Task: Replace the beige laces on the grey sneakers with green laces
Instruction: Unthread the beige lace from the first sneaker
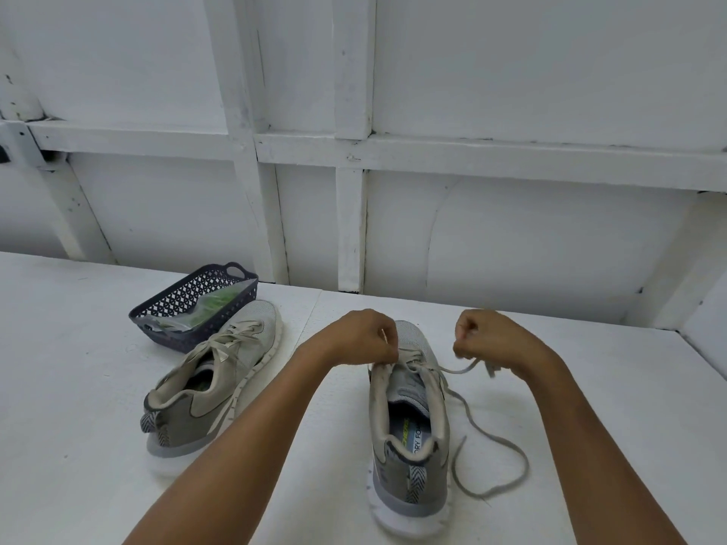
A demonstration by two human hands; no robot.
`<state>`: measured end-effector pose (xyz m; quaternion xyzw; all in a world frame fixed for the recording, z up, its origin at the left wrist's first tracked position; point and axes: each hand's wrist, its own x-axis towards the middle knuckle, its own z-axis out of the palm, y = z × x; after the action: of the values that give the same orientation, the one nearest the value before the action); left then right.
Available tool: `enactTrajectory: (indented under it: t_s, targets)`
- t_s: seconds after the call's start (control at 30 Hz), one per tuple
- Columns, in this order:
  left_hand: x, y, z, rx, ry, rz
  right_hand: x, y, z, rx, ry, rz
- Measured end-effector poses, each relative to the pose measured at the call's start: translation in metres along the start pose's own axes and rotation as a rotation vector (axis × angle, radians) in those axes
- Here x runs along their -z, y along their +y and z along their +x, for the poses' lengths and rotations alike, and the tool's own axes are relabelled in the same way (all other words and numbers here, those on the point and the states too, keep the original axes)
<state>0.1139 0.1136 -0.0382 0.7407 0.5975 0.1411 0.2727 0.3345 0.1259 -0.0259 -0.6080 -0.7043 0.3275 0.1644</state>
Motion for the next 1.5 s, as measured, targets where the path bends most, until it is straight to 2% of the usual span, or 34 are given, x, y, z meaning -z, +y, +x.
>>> enactTrajectory:
  t_s: [0.1, 0.33, 0.6, 0.7, 0.83, 0.93, 1.0, 1.07, 1.17, 1.27, 1.37, 1.43, 1.5]
  targets:
    - [-0.008, 0.01, 0.006, -0.094, -0.014, 0.132, -0.005, 0.001, -0.009, -0.002, -0.11, 0.019]
    - [-0.022, 0.028, 0.012, -0.126, -0.027, 0.45, -0.026, -0.008, -0.02, -0.009, -0.115, -0.039]
    - [-0.027, 0.031, 0.009, -0.171, -0.024, 0.549, -0.027, -0.007, -0.02, -0.023, -0.061, 0.015]
    - [-0.027, 0.033, 0.008, -0.183, -0.017, 0.518, -0.029, -0.006, -0.02, -0.056, -0.057, 0.101]
    - [-0.026, 0.025, 0.006, -0.18, 0.169, 0.393, -0.029, -0.005, -0.027, -0.113, -0.048, 0.179]
    - [-0.025, 0.012, 0.006, -0.019, 0.397, 0.238, -0.03, -0.004, -0.031, -0.137, -0.044, 0.184]
    - [-0.023, 0.007, 0.006, 0.074, 0.445, 0.208, -0.032, 0.0, -0.031, -0.147, -0.034, 0.197]
    - [-0.021, 0.006, 0.004, 0.083, 0.407, 0.19, -0.034, 0.003, -0.028, -0.155, -0.024, 0.204]
    - [-0.018, 0.01, 0.005, -0.039, 0.309, 0.171, -0.039, 0.005, -0.021, -0.161, -0.019, 0.225]
    - [-0.02, 0.022, 0.007, -0.12, 0.148, 0.397, -0.042, 0.006, -0.017, -0.168, 0.001, 0.219]
    - [-0.029, 0.029, 0.008, -0.11, -0.001, 0.567, -0.044, 0.004, -0.017, -0.17, 0.012, 0.193]
    - [-0.031, 0.03, 0.01, -0.129, -0.002, 0.534, -0.045, 0.004, -0.018, -0.166, 0.019, 0.19]
    - [-0.029, 0.029, 0.011, -0.156, 0.03, 0.347, -0.045, 0.006, -0.019, -0.163, 0.019, 0.188]
